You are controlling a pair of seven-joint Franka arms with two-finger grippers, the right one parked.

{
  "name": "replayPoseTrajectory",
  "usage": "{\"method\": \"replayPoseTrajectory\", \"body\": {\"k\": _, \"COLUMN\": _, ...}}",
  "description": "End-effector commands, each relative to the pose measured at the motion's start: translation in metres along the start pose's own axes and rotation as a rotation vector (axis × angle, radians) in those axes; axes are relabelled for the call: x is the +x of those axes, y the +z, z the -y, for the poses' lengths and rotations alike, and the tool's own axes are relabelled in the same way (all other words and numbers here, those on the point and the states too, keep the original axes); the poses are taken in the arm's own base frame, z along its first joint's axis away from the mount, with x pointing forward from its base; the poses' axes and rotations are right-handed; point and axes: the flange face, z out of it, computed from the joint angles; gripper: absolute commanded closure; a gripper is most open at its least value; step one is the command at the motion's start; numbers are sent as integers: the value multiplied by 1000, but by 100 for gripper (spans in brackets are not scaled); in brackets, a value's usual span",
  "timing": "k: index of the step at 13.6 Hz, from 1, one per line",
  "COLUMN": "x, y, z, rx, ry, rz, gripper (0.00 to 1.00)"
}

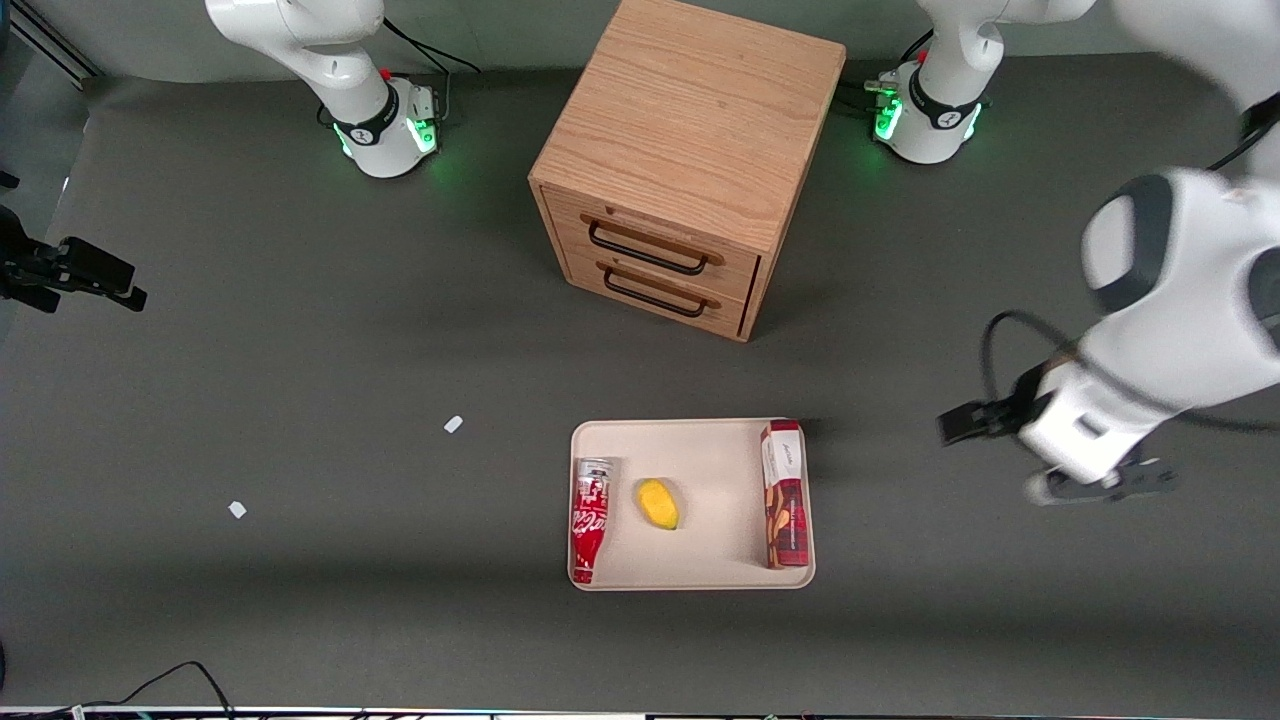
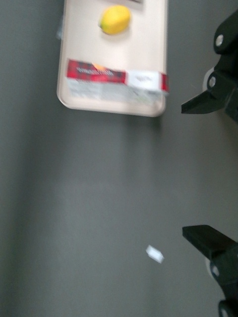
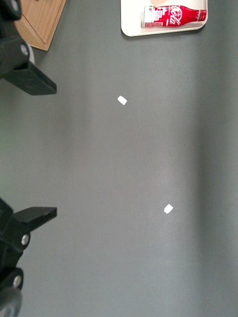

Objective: Place red cookie box on tray

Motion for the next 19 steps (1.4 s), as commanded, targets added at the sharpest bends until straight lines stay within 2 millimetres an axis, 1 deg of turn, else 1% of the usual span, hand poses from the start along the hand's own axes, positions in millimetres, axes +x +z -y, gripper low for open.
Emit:
{"method": "replayPoseTrajectory", "body": {"k": 1, "x": -51, "y": -46, "z": 49, "rx": -3, "ry": 6, "rz": 30, "gripper": 0}}
{"method": "replayPoseTrajectory", "body": {"k": 2, "x": -61, "y": -57, "z": 64, "rx": 7, "ry": -6, "rz": 38, "gripper": 0}}
{"method": "replayPoseTrajectory", "body": {"k": 3, "x": -70, "y": -63, "z": 88, "rx": 13, "ry": -11, "rz": 48, "gripper": 0}}
{"method": "replayPoseTrajectory", "body": {"k": 5, "x": -93, "y": -86, "z": 116, "rx": 25, "ry": -7, "rz": 21, "gripper": 0}}
{"method": "replayPoseTrajectory", "body": {"k": 7, "x": -114, "y": -114, "z": 128, "rx": 55, "ry": -18, "rz": -17, "gripper": 0}}
{"method": "replayPoseTrajectory", "body": {"k": 9, "x": -130, "y": -134, "z": 129, "rx": 76, "ry": -12, "rz": -26, "gripper": 0}}
{"method": "replayPoseTrajectory", "body": {"k": 11, "x": -144, "y": -145, "z": 126, "rx": 76, "ry": -6, "rz": -18, "gripper": 0}}
{"method": "replayPoseTrajectory", "body": {"k": 14, "x": -152, "y": -151, "z": 123, "rx": 78, "ry": -1, "rz": -9, "gripper": 0}}
{"method": "replayPoseTrajectory", "body": {"k": 17, "x": -158, "y": -152, "z": 101, "rx": 107, "ry": 42, "rz": 3, "gripper": 0}}
{"method": "replayPoseTrajectory", "body": {"k": 19, "x": -163, "y": -157, "z": 93, "rx": 121, "ry": 54, "rz": -3, "gripper": 0}}
